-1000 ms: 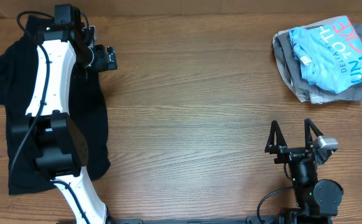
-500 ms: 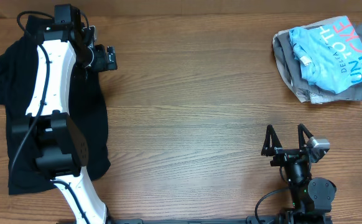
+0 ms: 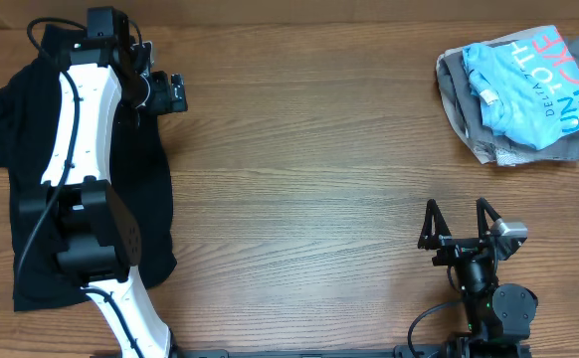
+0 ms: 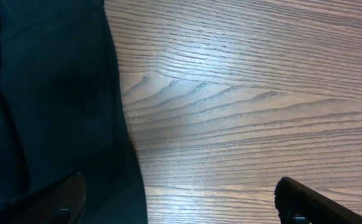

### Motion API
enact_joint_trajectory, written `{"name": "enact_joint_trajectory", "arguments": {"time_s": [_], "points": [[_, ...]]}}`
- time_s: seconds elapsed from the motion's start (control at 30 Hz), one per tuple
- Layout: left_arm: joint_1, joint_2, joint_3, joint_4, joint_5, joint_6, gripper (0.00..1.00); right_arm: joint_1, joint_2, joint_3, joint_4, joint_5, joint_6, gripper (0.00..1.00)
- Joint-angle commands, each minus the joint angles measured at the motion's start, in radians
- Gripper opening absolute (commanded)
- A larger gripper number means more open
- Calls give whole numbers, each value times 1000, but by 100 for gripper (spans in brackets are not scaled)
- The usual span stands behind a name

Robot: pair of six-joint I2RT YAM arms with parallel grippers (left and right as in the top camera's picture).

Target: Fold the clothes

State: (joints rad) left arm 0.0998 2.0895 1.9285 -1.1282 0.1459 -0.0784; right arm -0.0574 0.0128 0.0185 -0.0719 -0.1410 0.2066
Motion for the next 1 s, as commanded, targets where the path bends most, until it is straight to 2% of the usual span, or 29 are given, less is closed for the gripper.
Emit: {"name": "enact_joint_trajectory", "arguments": {"time_s": [0.0, 0.23, 0.37, 0.83, 0.97], "points": [[-5, 14, 4, 3, 1, -11, 100, 2, -10, -11, 5, 9, 4, 100], [-8, -2, 4, 3, 1, -11, 100, 2, -10, -11, 4, 9, 4, 100], [-26, -76, 4, 3, 1, -11, 100, 2, -10, -11, 4, 9, 4, 100], [-61, -623, 4, -1, 0, -11, 100, 2, -10, -11, 4, 9, 4, 100], [-61, -759, 4, -69, -34, -11, 100, 2, -10, -11, 4, 9, 4, 100]]}}
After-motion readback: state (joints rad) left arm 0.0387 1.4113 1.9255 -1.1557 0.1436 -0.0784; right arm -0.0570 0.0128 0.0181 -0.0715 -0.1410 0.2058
